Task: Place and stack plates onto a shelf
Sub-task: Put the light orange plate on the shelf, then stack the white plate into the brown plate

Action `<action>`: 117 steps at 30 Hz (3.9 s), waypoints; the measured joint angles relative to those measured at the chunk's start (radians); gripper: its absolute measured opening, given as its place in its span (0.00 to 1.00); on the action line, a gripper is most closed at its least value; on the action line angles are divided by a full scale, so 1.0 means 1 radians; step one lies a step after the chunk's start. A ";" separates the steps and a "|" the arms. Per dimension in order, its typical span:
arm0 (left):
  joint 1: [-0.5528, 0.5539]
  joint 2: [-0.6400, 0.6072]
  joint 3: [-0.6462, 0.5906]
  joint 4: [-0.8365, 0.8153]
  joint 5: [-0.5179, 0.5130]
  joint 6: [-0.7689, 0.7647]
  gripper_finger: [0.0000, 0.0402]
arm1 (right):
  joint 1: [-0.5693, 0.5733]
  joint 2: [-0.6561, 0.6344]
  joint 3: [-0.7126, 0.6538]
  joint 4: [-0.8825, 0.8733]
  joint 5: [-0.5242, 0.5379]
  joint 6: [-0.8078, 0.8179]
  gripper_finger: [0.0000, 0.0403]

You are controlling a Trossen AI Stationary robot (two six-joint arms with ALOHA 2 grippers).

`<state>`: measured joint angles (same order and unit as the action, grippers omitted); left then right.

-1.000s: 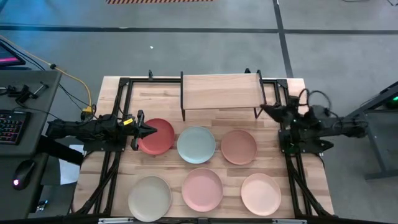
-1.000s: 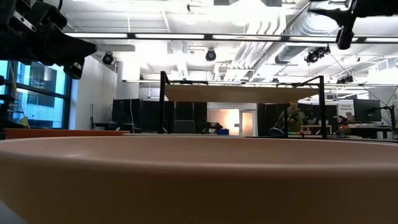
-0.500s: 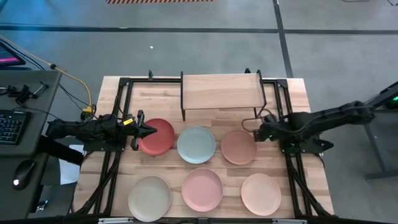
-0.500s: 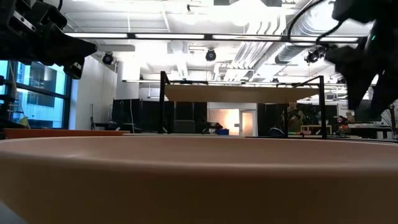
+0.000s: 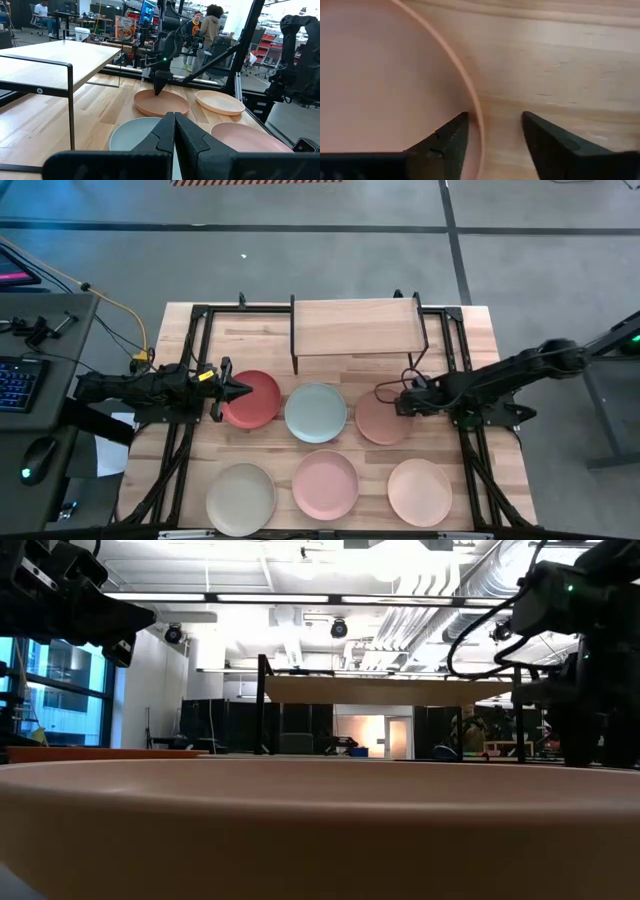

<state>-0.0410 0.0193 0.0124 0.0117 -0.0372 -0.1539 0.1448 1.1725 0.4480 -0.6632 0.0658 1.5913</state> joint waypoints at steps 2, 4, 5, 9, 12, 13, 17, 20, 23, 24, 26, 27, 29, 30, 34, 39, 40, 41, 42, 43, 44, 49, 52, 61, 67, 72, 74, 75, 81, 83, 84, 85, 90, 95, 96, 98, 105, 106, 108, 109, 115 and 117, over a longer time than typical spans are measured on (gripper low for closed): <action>0.000 0.000 0.000 0.000 0.000 0.000 0.00 | 0.000 0.022 0.001 -0.002 -0.001 -0.002 0.32; 0.000 0.000 0.000 0.000 0.000 0.000 0.00 | 0.000 0.033 0.002 0.011 -0.002 -0.009 0.21; 0.000 0.000 0.000 0.000 0.000 0.000 0.00 | 0.000 0.033 0.002 0.017 -0.002 -0.023 0.14; 0.000 0.000 0.000 0.000 0.000 0.000 0.00 | 0.000 0.003 0.007 0.011 -0.017 -0.081 0.03; 0.000 0.000 0.000 0.000 0.000 0.000 0.00 | 0.000 -0.048 0.047 -0.050 -0.042 -0.140 0.01; 0.000 0.000 0.000 0.000 0.000 0.000 0.00 | 0.000 -0.066 0.073 -0.048 -0.045 -0.167 0.01; 0.000 0.000 0.000 0.000 0.000 0.000 0.00 | -0.014 -0.140 0.201 -0.116 -0.045 -0.277 0.00; 0.000 0.000 0.000 0.000 0.000 0.000 0.00 | -0.053 -0.174 0.330 -0.152 -0.035 -0.371 0.00; 0.000 0.000 0.000 0.001 0.000 0.000 0.00 | -0.117 -0.170 0.455 -0.199 0.024 -0.484 0.00; 0.000 0.000 0.000 0.000 0.000 0.000 0.00 | -0.146 -0.166 0.498 -0.206 0.046 -0.528 0.00; 0.000 0.000 0.000 0.000 0.000 0.000 0.00 | -0.210 -0.151 0.578 -0.231 0.089 -0.619 0.00; 0.000 0.000 0.000 0.000 0.000 0.000 0.00 | -0.249 -0.142 0.612 -0.262 0.114 -0.665 0.00; 0.000 0.000 0.000 0.000 0.000 0.000 0.00 | -0.329 -0.130 0.668 -0.306 0.161 -0.760 0.00; 0.000 0.000 0.000 0.000 0.000 0.000 0.00 | -0.379 -0.129 0.687 -0.310 0.176 -0.807 0.00; 0.000 0.000 0.000 0.000 0.000 0.000 0.00 | -0.612 -0.141 0.701 -0.311 0.119 -0.949 0.00; 0.000 0.000 0.000 0.000 0.000 0.000 0.00 | -0.915 -0.136 0.663 -0.290 -0.087 -1.032 0.00; 0.000 0.000 0.000 0.000 0.000 0.000 0.00 | -0.950 -0.127 0.659 -0.288 -0.113 -1.041 0.00; 0.000 0.000 0.000 0.000 0.000 0.000 0.00 | -0.978 -0.117 0.654 -0.279 -0.138 -1.047 0.00; 0.000 0.000 0.000 0.000 0.000 0.000 0.00 | -0.998 -0.107 0.650 -0.270 -0.156 -1.050 0.00; 0.000 0.000 0.000 0.000 0.000 0.000 0.00 | -1.015 -0.094 0.649 -0.267 -0.176 -1.055 0.00; 0.000 0.000 0.000 0.000 0.000 0.000 0.00 | -1.028 -0.081 0.649 -0.266 -0.191 -1.065 0.00; 0.000 0.000 0.000 0.000 0.000 0.000 0.00 | -1.036 -0.010 0.649 -0.258 -0.210 -1.079 0.00; 0.000 0.000 0.000 0.000 0.000 0.000 0.00 | -1.036 0.015 0.648 -0.248 -0.187 -1.092 0.00; 0.000 0.000 0.000 0.000 0.000 0.000 0.00 | -1.052 0.024 0.648 -0.252 -0.143 -1.118 0.02; 0.000 0.000 0.000 0.000 0.000 0.000 0.00 | -1.067 0.024 0.649 -0.252 -0.126 -1.113 0.16; 0.000 0.000 0.000 0.000 0.000 0.000 0.00 | -1.070 0.024 0.698 -0.276 -0.112 -1.166 0.32; 0.000 0.000 0.000 0.000 0.000 0.000 0.00 | -1.071 0.023 0.747 -0.315 -0.102 -1.190 0.37; 0.000 0.000 0.000 0.000 0.000 0.000 0.00 | -1.070 0.021 0.772 -0.335 -0.106 -1.199 0.39; 0.000 0.000 0.000 0.000 0.000 0.000 0.00 | -0.951 -0.087 0.815 -0.405 -0.328 -1.233 0.44; 0.000 0.000 0.000 0.000 0.000 0.000 0.00 | -0.858 -0.151 0.773 -0.425 -0.379 -1.206 0.44; 0.000 0.000 0.000 0.000 0.000 0.000 0.00 | -0.803 -0.187 0.742 -0.426 -0.383 -1.178 0.44; 0.000 0.000 0.000 0.000 0.000 0.000 0.00 | -0.744 -0.226 0.708 -0.427 -0.382 -1.141 0.44; 0.000 0.000 0.000 0.000 0.000 0.000 0.00 | -0.439 -0.406 0.509 -0.411 -0.377 -0.868 0.44; 0.000 0.000 0.000 0.000 0.000 0.000 0.00 | -0.123 -0.500 0.355 -0.259 -0.379 -0.557 0.44; 0.000 0.000 0.000 0.000 0.000 0.000 0.00 | -0.064 -0.499 0.338 -0.202 -0.371 -0.518 0.44; 0.000 0.000 0.000 0.000 0.000 0.000 0.00 | 0.043 -0.473 0.315 -0.097 -0.347 -0.459 0.43; 0.000 0.000 0.000 0.000 0.000 0.000 0.00 | 0.306 -0.257 0.332 -0.084 -0.333 -0.448 0.42; 0.000 0.000 0.000 0.000 0.000 0.000 0.00 | 0.333 -0.227 0.332 -0.092 -0.333 -0.460 0.42; 0.000 0.000 0.000 0.000 0.000 0.000 0.00 | 0.378 -0.168 0.333 -0.101 -0.327 -0.484 0.42; 0.000 0.000 0.000 0.000 0.000 0.000 0.00 | 0.399 -0.142 0.333 -0.102 -0.323 -0.496 0.42; 0.000 0.000 0.000 0.000 0.000 0.000 0.00 | 0.524 0.014 0.335 -0.147 -0.221 -0.658 0.42; 0.000 0.000 0.000 0.000 0.000 0.000 0.00 | 0.549 0.062 0.335 -0.168 -0.166 -0.702 0.42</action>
<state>-0.0414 0.0196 0.0128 0.0119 -0.0372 -0.1543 0.6941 1.2340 0.7826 -0.8312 -0.1000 0.8889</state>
